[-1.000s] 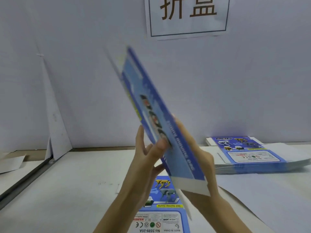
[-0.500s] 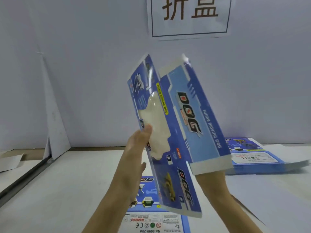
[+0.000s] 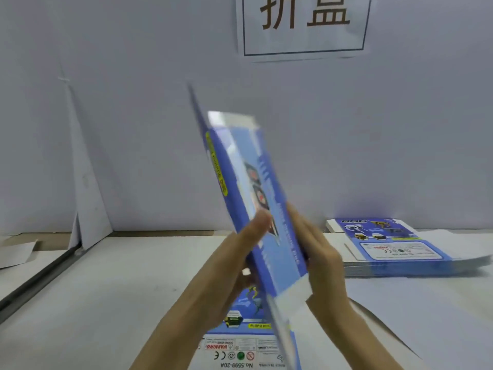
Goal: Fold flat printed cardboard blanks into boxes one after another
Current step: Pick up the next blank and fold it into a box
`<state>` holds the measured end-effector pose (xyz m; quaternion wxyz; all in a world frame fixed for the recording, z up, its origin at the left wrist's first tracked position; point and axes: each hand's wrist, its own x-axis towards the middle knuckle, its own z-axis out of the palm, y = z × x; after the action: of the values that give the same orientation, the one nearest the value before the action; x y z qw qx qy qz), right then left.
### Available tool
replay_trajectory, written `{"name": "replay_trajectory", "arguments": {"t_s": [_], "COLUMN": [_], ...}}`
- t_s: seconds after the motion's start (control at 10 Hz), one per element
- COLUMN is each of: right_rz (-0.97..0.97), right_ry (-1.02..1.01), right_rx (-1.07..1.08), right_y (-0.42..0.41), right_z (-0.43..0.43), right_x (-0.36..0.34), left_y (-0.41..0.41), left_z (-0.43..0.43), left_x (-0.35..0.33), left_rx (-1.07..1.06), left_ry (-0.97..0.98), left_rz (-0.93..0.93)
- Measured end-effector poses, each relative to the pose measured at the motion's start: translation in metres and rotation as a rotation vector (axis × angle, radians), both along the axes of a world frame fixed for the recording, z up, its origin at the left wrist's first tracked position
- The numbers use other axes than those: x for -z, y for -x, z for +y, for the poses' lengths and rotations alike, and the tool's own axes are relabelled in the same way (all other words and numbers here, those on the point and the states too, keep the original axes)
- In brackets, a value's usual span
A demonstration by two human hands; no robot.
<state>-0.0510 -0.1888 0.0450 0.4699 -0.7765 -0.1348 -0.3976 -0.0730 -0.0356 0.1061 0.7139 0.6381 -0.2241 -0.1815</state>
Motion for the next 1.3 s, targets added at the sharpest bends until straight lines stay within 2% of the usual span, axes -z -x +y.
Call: {"name": "replay_trajectory", "arguments": {"t_s": [0.1, 0.2, 0.3, 0.4, 0.5, 0.6, 0.7, 0.8, 0.9, 1.0, 1.2, 1.3], "right_rz": [-0.057, -0.020, 0.171, 0.350, 0.374, 0.407, 0.415, 0.261, 0.175, 0.192, 0.207, 0.238], "right_ry": [0.341, 0.431, 0.407, -0.030, -0.458, -0.595, -0.563, -0.474, -0.449, -0.430, -0.382, -0.391], "right_rx": [0.177, 0.173, -0.078, -0.409, -0.519, -0.491, -0.476, -0.380, -0.323, -0.363, -0.262, -0.296], "right_y": [-0.005, -0.003, 0.005, 0.011, 0.012, 0.017, 0.021, 0.025, 0.029, 0.036, 0.033, 0.035], "right_z": [-0.007, -0.019, -0.035, -0.037, -0.045, -0.049, -0.051, -0.047, -0.042, -0.045, -0.041, -0.037], "right_x": [0.025, 0.012, -0.011, -0.031, -0.041, -0.044, -0.048, -0.056, -0.062, -0.067, -0.063, -0.064], "left_y": [-0.017, -0.034, -0.047, -0.057, -0.060, -0.056, -0.047, -0.043, -0.041, -0.038, -0.036, -0.035], "left_z": [0.008, 0.009, 0.023, 0.028, 0.032, 0.033, 0.030, 0.021, 0.014, 0.014, 0.019, 0.022], "left_x": [0.024, 0.017, 0.016, 0.020, 0.025, 0.024, 0.016, 0.007, 0.000, 0.000, 0.003, 0.008], "left_rx": [-0.083, -0.213, -0.441, -0.434, -0.335, -0.146, -0.153, -0.387, -0.472, -0.374, -0.451, -0.470], "left_ry": [0.151, 0.102, 0.074, 0.007, 0.077, 0.165, 0.084, 0.066, 0.104, 0.132, 0.142, 0.111], "left_rz": [0.240, 0.113, -0.035, -0.056, -0.074, -0.094, -0.166, -0.251, -0.252, -0.251, -0.242, -0.218]}}
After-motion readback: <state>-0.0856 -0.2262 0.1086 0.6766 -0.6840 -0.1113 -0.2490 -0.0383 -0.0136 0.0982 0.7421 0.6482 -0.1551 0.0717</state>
